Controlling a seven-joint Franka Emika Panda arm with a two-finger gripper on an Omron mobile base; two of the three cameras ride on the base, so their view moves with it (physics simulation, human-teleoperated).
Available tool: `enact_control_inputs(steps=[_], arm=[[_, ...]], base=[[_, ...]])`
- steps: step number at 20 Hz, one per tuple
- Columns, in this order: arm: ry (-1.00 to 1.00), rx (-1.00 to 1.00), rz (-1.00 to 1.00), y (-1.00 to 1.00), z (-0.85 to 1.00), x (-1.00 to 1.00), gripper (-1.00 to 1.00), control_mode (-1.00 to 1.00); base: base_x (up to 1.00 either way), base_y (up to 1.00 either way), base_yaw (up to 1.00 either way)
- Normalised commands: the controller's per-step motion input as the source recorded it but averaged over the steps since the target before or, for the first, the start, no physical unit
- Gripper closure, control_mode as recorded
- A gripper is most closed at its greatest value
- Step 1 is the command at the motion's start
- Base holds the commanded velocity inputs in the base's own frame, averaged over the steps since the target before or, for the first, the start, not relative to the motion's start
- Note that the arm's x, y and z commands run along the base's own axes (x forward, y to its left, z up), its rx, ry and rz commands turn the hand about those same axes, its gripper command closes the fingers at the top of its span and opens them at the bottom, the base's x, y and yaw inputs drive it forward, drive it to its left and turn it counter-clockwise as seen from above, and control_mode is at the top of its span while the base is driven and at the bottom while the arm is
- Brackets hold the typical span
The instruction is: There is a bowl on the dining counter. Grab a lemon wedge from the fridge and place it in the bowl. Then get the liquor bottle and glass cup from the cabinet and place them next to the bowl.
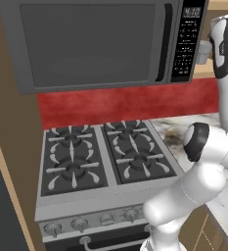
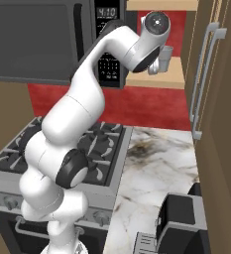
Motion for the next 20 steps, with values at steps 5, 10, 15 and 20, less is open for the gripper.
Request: enact_control_inputs(steps=[5,10,15,20], arm=[[0.00,0.00,0.01,0.00,0.00,0.06,-1.00,-1.00],[0.00,0.00,0.01,0.00,0.00,0.10,-1.00,-1.00],[0.00,0.00,0.01,0.00,0.00,0.13,-1.00,-1.00],[0.00,0.00,0.03,-0.03,0.00,0.11,-1.00,-1.00]], base=[[0.00,0.00,0.00],[0.00,0.00,0.00],[0.00,0.00,0.00],[0.00,0.00,0.00]])
